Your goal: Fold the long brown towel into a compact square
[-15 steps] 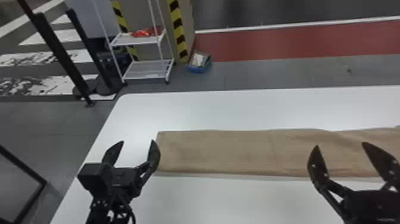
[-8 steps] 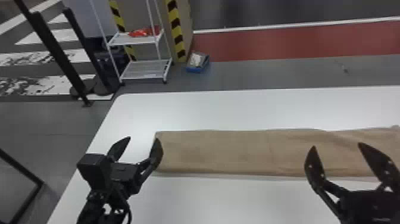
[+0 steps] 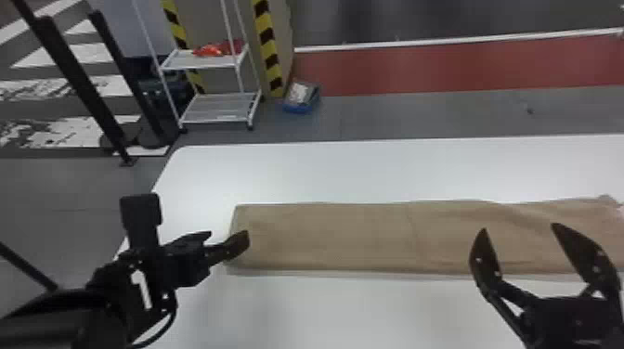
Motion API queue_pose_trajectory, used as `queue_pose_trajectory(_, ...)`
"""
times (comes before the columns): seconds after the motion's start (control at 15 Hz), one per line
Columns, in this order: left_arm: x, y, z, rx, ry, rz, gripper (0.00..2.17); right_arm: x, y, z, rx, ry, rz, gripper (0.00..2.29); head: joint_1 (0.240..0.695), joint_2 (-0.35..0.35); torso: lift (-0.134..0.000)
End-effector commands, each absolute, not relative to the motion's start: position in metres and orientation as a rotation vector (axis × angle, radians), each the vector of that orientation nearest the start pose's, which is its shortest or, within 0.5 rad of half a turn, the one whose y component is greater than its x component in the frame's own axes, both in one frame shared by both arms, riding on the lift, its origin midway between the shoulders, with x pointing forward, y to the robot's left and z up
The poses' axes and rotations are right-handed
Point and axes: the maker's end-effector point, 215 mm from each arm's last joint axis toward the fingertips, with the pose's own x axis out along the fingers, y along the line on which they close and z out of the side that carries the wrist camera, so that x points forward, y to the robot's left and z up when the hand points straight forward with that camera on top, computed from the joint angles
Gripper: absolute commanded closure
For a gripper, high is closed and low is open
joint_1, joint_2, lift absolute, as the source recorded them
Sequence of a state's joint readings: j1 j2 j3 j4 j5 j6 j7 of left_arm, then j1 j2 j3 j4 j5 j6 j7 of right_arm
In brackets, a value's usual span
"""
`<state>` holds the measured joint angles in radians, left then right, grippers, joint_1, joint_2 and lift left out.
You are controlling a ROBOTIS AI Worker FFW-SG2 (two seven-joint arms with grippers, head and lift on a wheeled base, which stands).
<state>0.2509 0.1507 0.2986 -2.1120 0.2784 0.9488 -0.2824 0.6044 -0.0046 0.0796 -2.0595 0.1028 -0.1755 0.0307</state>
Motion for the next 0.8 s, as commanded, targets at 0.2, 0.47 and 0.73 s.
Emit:
queue_pose_trajectory(0.2, 0.476, 0.316, -0.431, -0.304, 0.694, -0.146, 0.21, 0.411, -0.176, -0.321, -0.057, -0.061, 0.105, 0.13, 0.695, 0.179, -0.125)
queue_pose_trajectory(0.47, 0.488, 0.318, -0.446, -0.324, 0.75, -0.136, 0.21, 0.41, -0.178, -0.32, -0.059, -0.063, 0.103, 0.13, 0.695, 0.173, -0.125)
queue_pose_trajectory(0.73, 0.48, 0.323, -0.459, -0.327, 0.802, -0.124, 0.21, 0.411, -0.18, -0.321, -0.061, -0.058, 0.1, 0.13, 0.695, 0.175, -0.125)
